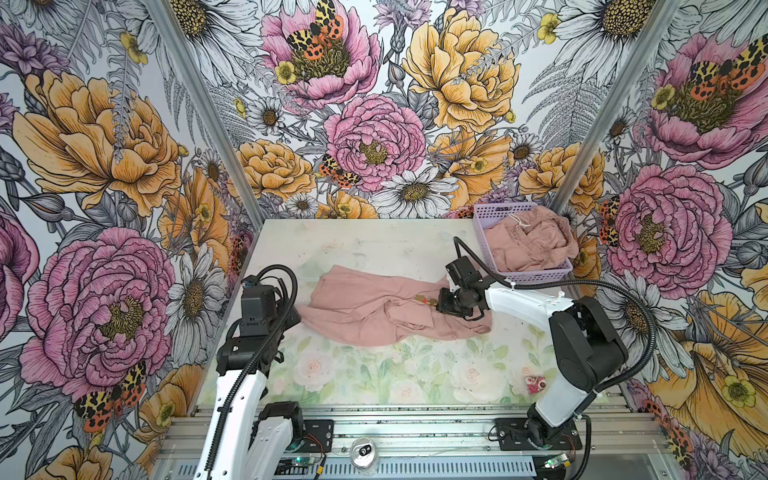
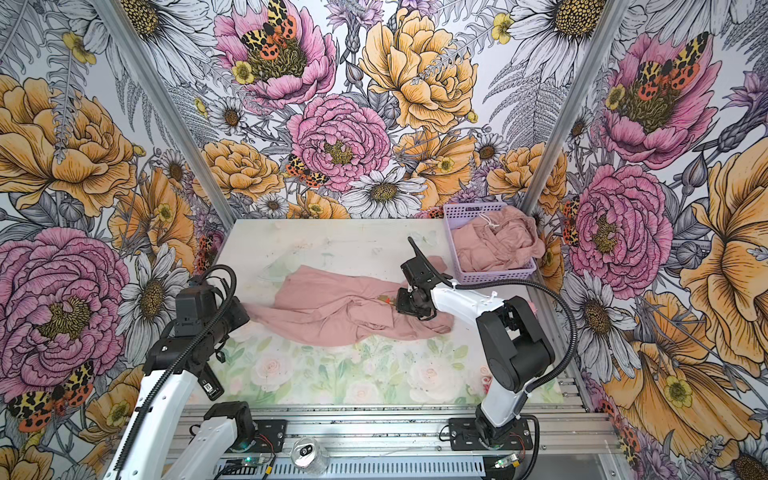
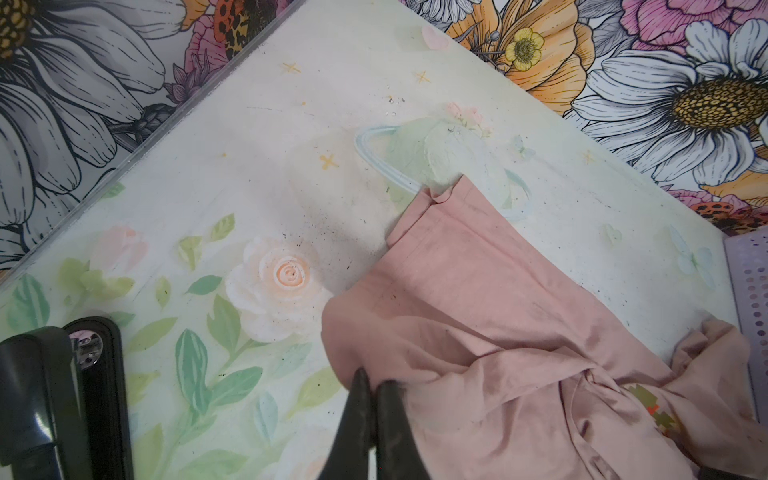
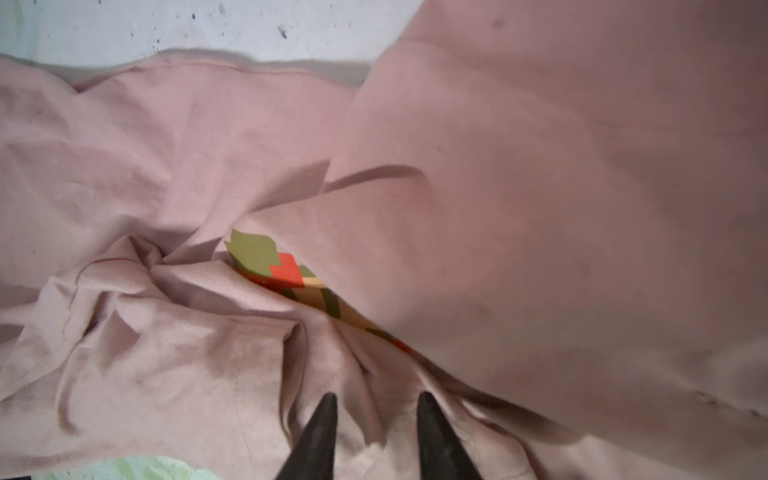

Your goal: Fold and stack the mixed laundry pile

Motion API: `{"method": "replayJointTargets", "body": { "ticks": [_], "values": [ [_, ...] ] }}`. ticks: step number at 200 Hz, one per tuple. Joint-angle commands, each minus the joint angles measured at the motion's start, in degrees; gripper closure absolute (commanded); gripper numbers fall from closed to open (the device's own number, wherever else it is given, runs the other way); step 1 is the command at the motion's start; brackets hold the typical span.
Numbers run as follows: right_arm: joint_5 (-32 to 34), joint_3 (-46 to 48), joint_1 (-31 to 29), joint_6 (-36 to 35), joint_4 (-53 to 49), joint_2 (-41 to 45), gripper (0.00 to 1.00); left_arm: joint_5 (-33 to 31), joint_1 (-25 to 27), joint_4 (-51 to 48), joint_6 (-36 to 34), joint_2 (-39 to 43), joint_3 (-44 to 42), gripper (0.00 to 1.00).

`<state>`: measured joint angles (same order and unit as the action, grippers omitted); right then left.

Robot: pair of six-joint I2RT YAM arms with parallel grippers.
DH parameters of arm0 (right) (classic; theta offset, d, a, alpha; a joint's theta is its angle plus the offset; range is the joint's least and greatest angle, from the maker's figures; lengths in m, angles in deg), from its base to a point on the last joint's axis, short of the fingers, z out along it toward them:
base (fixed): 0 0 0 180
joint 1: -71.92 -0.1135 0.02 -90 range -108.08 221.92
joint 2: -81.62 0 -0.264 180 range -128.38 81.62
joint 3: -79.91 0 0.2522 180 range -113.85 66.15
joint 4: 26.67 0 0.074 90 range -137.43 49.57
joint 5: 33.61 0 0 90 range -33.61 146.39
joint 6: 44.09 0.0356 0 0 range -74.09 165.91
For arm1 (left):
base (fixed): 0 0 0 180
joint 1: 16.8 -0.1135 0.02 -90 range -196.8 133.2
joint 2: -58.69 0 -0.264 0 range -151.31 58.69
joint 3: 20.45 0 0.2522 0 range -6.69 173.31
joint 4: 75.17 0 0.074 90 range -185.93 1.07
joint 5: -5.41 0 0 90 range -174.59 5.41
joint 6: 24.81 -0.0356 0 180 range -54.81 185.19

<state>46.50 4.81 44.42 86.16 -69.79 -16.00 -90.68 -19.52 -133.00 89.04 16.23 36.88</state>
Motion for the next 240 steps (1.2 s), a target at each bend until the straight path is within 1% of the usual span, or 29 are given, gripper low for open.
{"method": "replayJointTargets", "body": {
  "ticks": [1,23,57,94,120,137,166,199,240],
  "values": [
    [-0.31,-0.95,0.32,0.25,1.39,0.73,0.77,-1.30,0.53,1.45,0.49,0.40,-0.76,1.00],
    [-0.38,-0.32,0.52,0.24,1.43,0.81,0.88,-1.38,0.49,1.45,0.44,0.10,-0.68,1.00],
    [-0.78,-0.27,0.74,0.18,1.50,0.78,1.00,-1.38,0.53,1.45,0.43,-0.19,-0.60,1.00],
    [-1.80,-0.70,2.01,0.05,1.33,2.36,1.00,-1.30,0.52,1.41,0.44,-0.16,-0.43,1.00],
    [-3.42,-3.26,4.94,-0.10,-0.09,7.69,1.00,-0.79,0.46,1.62,0.59,-0.85,1.64,1.00],
    [-3.81,-8.50,7.33,-1.74,-3.46,11.26,1.00,-0.42,0.52,2.31,0.19,-2.10,4.73,1.00],
    [-4.47,-18.75,10.96,-4.83,-8.89,14.04,1.00,0.14,0.52,3.85,-1.08,-5.18,11.62,1.00],
    [-6.37,-30.15,14.77,-6.76,-11.86,14.83,1.00,0.76,0.52,6.44,-2.15,-8.52,19.77,1.00],
    [-7.25,-43.17,18.71,-8.71,-12.65,14.50,1.00,1.76,0.52,10.61,-2.80,-12.73,28.93,1.00]
  ]
}}
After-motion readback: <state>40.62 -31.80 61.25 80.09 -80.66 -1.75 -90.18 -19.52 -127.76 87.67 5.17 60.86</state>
